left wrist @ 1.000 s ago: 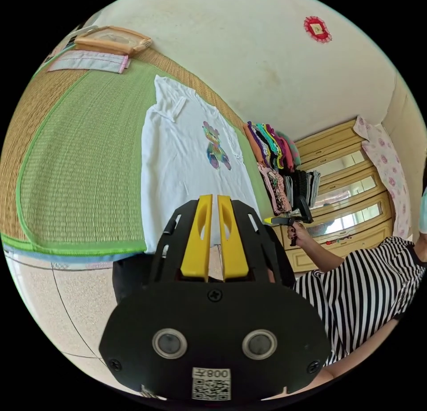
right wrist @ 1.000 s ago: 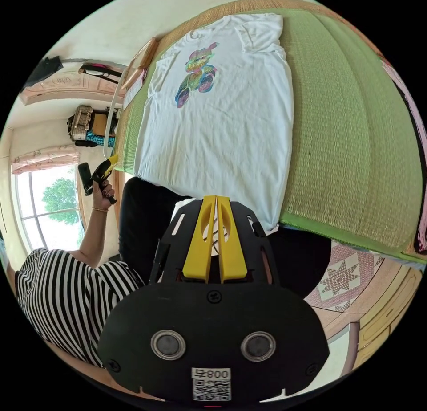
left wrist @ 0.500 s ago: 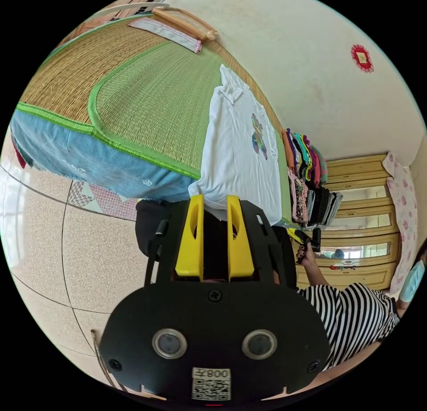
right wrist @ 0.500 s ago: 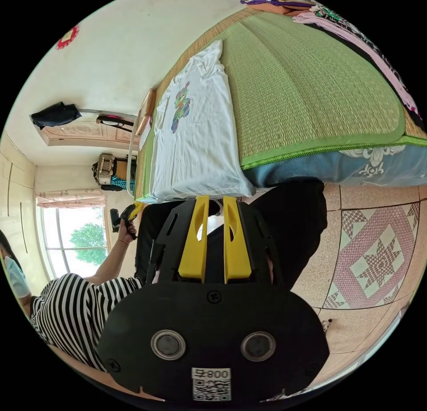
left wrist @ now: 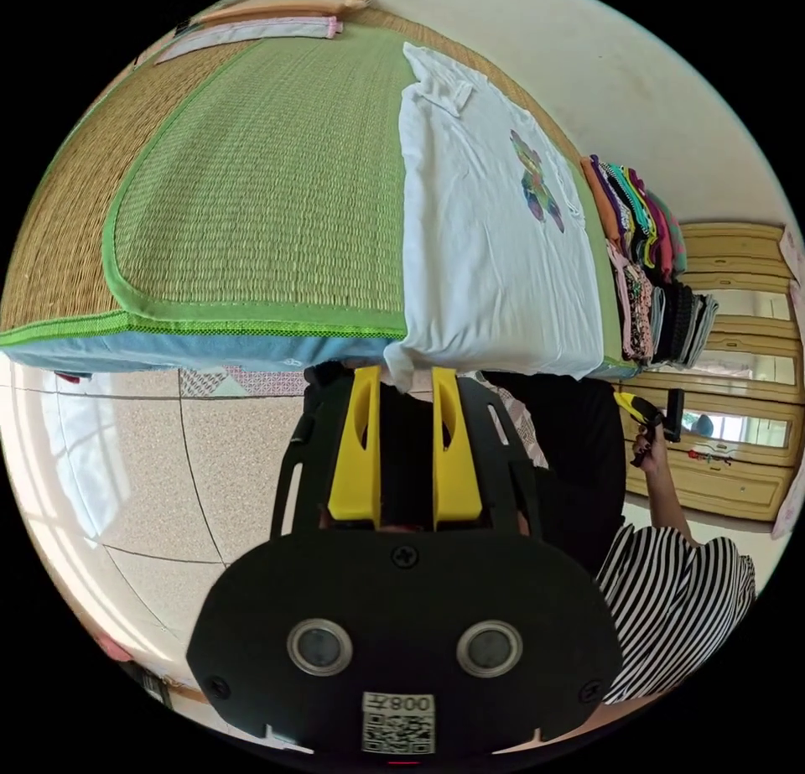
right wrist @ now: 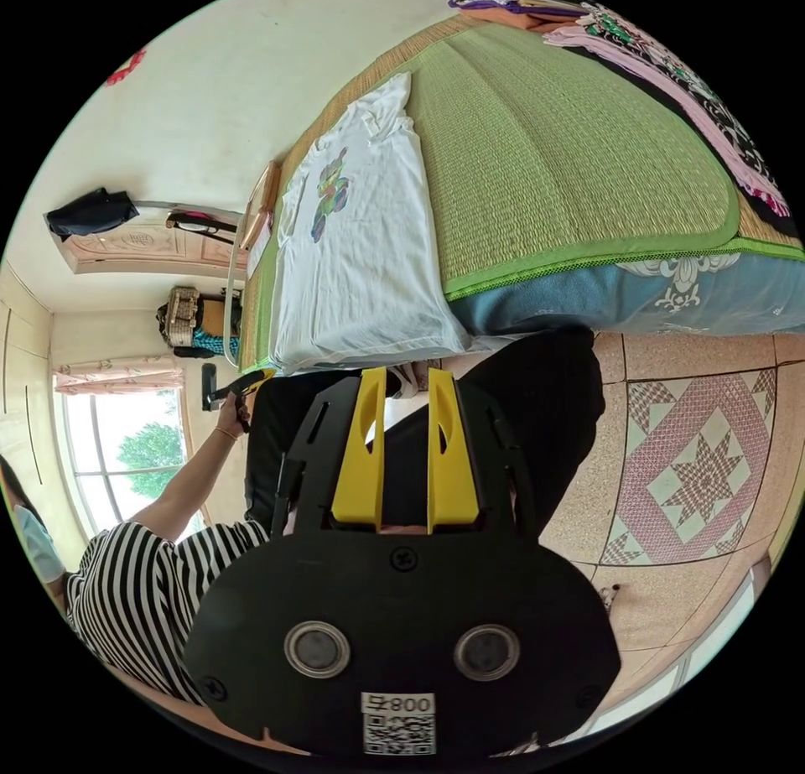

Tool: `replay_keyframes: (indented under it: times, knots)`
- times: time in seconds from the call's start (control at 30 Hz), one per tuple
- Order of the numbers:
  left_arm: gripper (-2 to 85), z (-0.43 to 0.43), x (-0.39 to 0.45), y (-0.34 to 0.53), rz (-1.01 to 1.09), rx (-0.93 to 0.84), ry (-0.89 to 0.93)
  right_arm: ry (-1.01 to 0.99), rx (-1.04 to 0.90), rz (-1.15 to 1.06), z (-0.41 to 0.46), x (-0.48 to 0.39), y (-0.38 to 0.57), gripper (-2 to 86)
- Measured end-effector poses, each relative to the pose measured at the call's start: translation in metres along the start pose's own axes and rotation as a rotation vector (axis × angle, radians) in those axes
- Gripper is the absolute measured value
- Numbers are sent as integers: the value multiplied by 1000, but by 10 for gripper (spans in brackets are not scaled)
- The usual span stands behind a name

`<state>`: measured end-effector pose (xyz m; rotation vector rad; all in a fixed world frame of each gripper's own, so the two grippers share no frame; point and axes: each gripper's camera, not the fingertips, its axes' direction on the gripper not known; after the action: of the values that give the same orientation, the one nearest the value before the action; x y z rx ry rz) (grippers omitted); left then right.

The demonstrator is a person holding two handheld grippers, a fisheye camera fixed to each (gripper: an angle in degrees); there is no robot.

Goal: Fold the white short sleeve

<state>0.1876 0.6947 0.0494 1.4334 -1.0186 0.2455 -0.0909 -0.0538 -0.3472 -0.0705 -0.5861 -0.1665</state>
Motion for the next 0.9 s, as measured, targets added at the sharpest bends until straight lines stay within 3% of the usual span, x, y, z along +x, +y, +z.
replay_keyframes:
  times: [0.17, 0.47, 0.9]
  knots:
    - [99, 21, 4, -12, 4, -108, -59, 11, -20, 13, 3, 0, 7, 85]
    - [62, 32, 2, -12, 19, -134, -40, 29, -35, 47, 13, 3, 7, 85]
    - [10, 3, -5, 37, 17, -9, 90, 43, -31, 35, 21, 5, -8, 89]
